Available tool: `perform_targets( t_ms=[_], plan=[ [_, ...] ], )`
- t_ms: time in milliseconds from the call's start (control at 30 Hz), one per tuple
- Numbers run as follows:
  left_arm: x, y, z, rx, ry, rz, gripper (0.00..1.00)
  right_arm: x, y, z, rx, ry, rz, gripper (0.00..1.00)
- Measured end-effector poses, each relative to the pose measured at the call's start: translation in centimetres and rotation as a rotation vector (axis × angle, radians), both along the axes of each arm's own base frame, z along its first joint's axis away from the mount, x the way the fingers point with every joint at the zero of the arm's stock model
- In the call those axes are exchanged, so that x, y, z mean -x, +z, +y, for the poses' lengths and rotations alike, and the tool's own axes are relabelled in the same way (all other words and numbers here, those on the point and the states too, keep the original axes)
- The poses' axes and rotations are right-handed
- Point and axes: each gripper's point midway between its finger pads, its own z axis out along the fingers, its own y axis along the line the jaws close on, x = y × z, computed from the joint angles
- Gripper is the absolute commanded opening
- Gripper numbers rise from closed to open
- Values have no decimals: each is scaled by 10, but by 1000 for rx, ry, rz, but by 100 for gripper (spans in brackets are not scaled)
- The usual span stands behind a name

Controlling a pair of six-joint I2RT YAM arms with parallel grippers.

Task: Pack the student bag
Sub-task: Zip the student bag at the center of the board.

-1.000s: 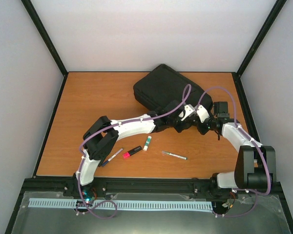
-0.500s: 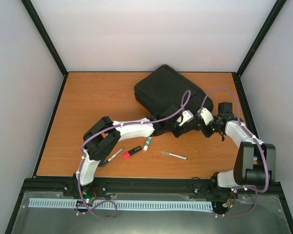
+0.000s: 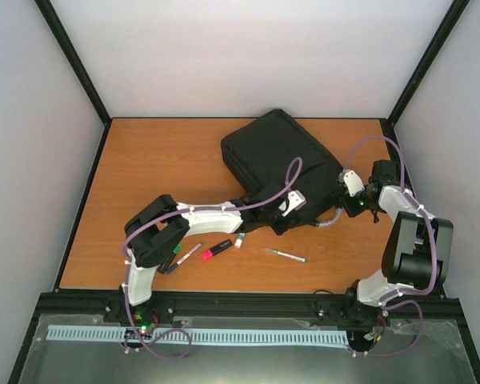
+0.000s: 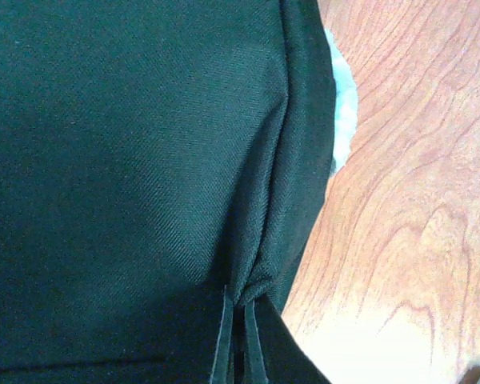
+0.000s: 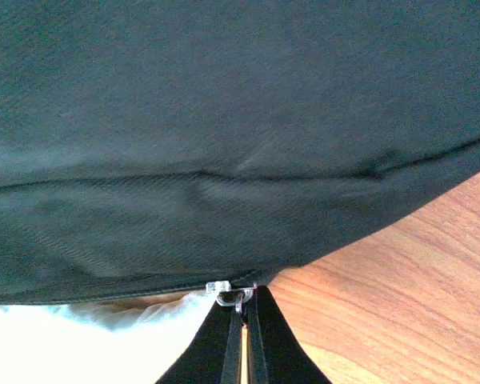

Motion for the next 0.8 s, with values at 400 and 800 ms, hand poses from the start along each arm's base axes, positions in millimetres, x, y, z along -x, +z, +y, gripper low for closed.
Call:
perform_targets(
  t_ms=[400,800],
  plan=[
    [-5,9,72,-121,217,-118,1,15,17,42,-28,130,-15,3],
    [3,22,131,-162,311,-152,77,41,32,160,-59,425,34,3]
  ],
)
